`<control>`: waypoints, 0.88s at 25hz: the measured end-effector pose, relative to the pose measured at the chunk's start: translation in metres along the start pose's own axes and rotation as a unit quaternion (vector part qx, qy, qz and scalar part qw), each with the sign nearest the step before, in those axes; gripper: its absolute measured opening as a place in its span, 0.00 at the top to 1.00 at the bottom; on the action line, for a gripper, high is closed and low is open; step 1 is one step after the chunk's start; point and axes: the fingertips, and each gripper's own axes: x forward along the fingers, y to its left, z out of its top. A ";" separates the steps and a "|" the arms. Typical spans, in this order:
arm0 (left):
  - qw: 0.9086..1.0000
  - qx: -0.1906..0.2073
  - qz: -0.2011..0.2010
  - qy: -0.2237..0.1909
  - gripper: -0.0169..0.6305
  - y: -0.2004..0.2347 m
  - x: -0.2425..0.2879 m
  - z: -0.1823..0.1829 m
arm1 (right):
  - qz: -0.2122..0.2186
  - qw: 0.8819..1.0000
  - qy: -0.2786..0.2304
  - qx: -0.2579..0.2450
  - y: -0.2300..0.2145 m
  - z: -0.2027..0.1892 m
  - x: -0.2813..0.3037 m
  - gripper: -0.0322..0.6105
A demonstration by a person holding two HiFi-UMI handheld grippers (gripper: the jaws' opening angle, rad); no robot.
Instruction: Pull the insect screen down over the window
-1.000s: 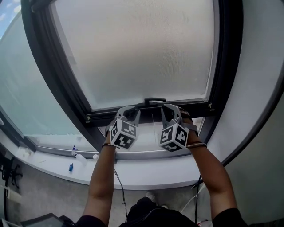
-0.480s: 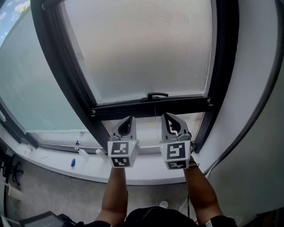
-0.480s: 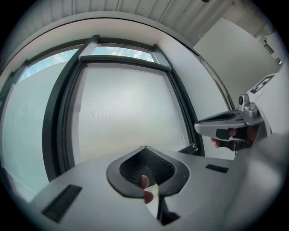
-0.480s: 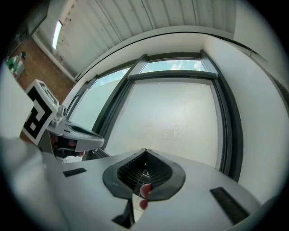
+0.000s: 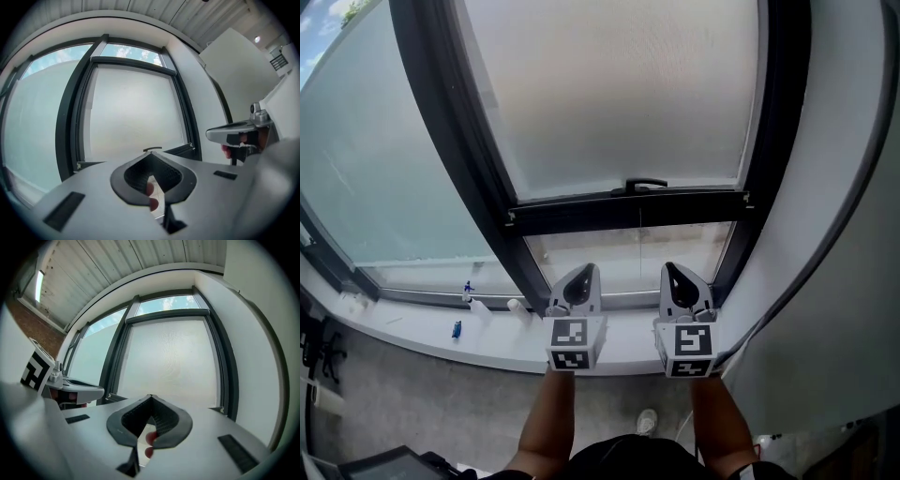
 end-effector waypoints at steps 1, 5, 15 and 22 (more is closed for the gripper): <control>1.000 -0.004 -0.003 0.004 0.97 0.000 -0.007 -0.003 | -0.002 1.000 0.004 0.001 0.004 -0.003 -0.006 0.94; 1.000 0.009 -0.009 0.011 0.97 -0.005 -0.035 -0.011 | -0.017 1.000 0.018 -0.001 0.013 -0.018 -0.034 0.94; 0.997 0.077 -0.009 0.028 0.97 -0.048 -0.099 -0.063 | 0.015 0.999 0.027 0.024 0.053 -0.060 -0.092 0.94; 0.999 0.022 -0.003 0.038 0.97 -0.028 -0.113 -0.082 | 0.015 0.998 0.037 0.048 0.073 -0.084 -0.112 0.94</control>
